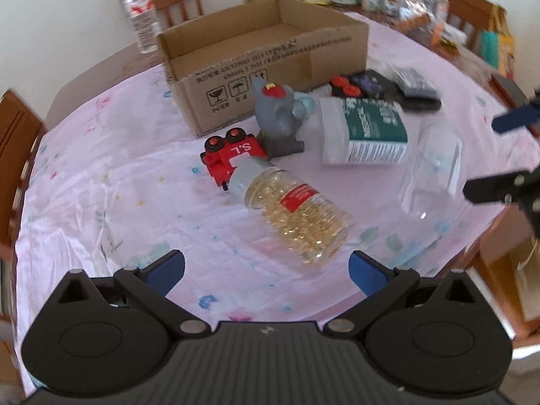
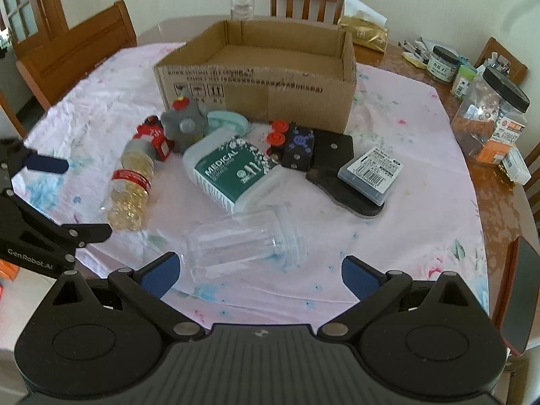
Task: Organize rigid objects
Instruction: 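Grasp the gold capsule bottle with the left gripper while the right gripper grasps the clear jar, then lift the capsule bottle and clear jar and carry both toward the cardboard box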
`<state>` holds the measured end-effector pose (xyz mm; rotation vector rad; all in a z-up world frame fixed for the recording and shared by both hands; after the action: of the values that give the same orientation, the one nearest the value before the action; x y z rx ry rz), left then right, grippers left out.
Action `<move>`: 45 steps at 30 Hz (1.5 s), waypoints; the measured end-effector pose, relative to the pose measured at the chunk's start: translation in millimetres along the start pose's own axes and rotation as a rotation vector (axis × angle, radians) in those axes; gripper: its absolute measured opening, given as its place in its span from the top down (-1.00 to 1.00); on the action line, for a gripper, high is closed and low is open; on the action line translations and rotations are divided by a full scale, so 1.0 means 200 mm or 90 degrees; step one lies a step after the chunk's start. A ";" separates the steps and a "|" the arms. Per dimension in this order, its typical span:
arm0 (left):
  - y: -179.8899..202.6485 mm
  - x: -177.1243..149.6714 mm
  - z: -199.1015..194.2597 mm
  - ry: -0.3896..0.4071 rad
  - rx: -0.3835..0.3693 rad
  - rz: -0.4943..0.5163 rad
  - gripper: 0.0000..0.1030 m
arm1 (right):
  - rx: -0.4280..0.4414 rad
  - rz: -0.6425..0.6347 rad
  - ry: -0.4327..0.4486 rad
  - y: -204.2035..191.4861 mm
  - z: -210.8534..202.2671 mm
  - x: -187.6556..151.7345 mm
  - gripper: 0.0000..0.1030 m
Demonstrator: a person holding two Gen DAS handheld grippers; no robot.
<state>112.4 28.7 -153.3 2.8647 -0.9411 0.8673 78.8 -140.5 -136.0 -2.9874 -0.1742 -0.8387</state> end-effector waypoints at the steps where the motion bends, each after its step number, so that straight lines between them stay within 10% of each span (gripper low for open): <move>1: -0.01 0.00 0.01 -0.002 -0.001 0.014 -0.99 | -0.001 0.004 -0.004 0.00 0.01 0.00 -1.00; 22: 0.05 0.21 0.19 0.027 -0.121 0.154 -0.87 | -0.058 0.089 -0.016 0.06 0.06 0.04 -1.00; 45: -0.15 -0.02 0.16 -0.004 -0.046 -0.130 -0.82 | 0.010 -0.072 -0.057 -0.12 0.22 0.04 -1.00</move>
<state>141.3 49.8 -177.9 2.8386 -0.6504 0.7897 104.4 -113.2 -169.3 -3.0270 -0.3527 -0.7081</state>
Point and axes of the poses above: each gripper's, at about its wrist camera, not at the fingertips, and z roughly the way its jaws point, y to its right, x to its top, the point moved 7 cm from there along z, roughly the way its jaws point, and after that the axes turned 3 degrees about z, right-handed, at the moved point
